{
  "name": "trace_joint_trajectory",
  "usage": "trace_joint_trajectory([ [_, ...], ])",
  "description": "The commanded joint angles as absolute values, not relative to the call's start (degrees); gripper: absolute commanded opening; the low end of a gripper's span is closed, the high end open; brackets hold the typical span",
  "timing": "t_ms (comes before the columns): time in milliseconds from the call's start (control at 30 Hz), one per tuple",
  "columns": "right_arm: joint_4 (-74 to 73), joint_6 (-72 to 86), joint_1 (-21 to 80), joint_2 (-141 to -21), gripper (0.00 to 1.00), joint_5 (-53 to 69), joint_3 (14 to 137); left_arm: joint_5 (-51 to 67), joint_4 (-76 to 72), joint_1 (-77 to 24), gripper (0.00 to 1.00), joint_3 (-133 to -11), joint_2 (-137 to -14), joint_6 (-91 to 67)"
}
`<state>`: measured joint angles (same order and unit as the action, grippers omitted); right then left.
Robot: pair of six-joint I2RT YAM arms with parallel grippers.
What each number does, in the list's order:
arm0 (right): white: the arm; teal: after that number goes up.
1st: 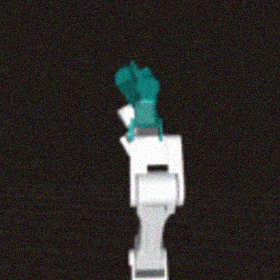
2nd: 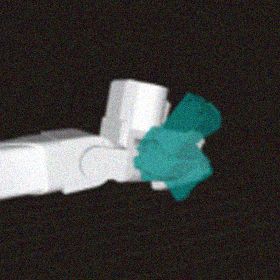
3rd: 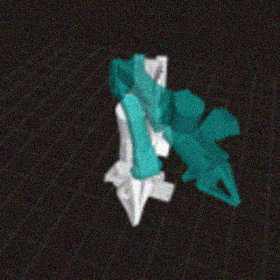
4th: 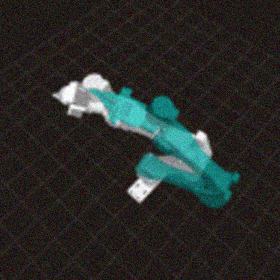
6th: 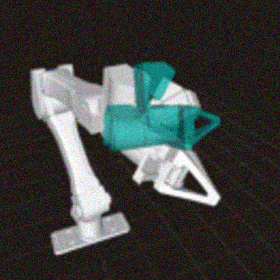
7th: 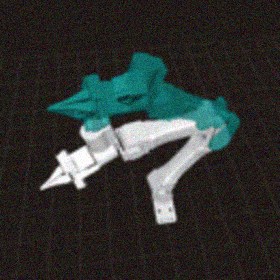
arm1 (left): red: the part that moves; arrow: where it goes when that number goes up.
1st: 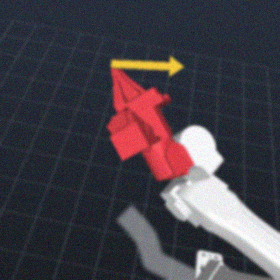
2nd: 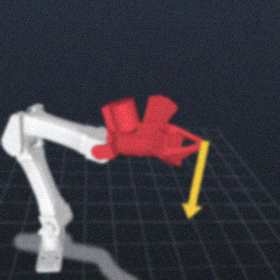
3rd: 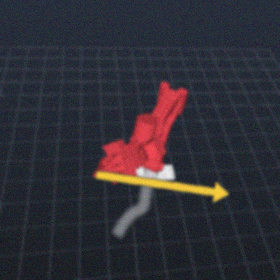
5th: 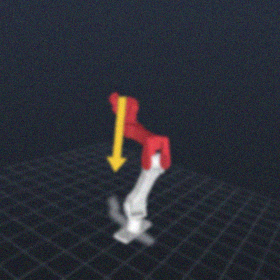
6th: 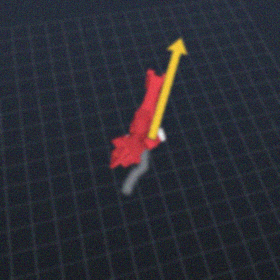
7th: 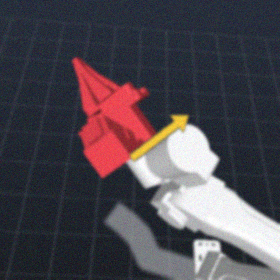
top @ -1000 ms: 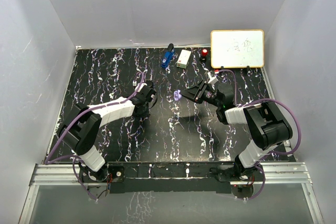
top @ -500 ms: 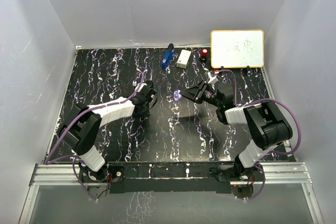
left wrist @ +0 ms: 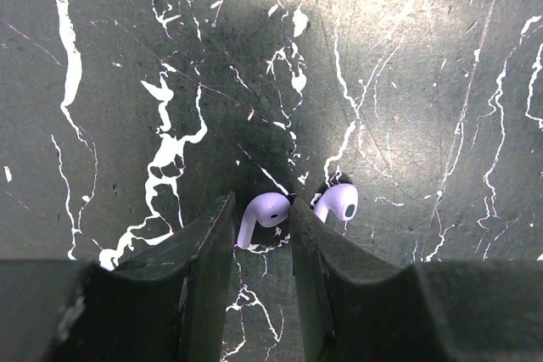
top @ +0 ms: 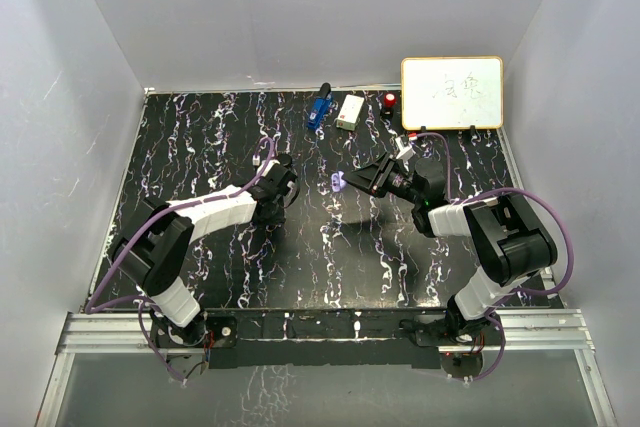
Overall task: Insert the wireless bluetooth earbuds into the charging case
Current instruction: Pick up the earbud from the center of the board.
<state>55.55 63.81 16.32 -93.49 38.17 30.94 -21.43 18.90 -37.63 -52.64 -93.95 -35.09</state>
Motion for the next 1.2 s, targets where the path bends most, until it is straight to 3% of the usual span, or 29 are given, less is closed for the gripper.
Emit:
trace_joint_trajectory([
  [0,59.5,64.0,16.0,-93.6,0.00,38.8,30.5,-21.1,20.1,-37.9,0.30,-52.0,-91.1,-34.8],
  [367,59.6,64.1,16.0,-93.6,0.00,38.8,30.4,-20.9,19.4,-37.9,0.26,-51.8,-92.2,-34.7],
  [600,59.7,64.1,16.0,-93.7,0.00,38.8,30.5,-21.5,20.1,-37.9,0.15,-53.0,-90.9,-34.5],
  [800,59.7,64.1,16.0,-93.6,0.00,38.8,30.6,-23.8,20.1,-37.9,0.13,-56.9,-88.4,-33.0],
  [1167,59.0,64.1,15.9,-93.8,0.00,39.1,31.0,-21.4,10.6,-37.9,0.01,-58.6,-85.3,-31.7],
])
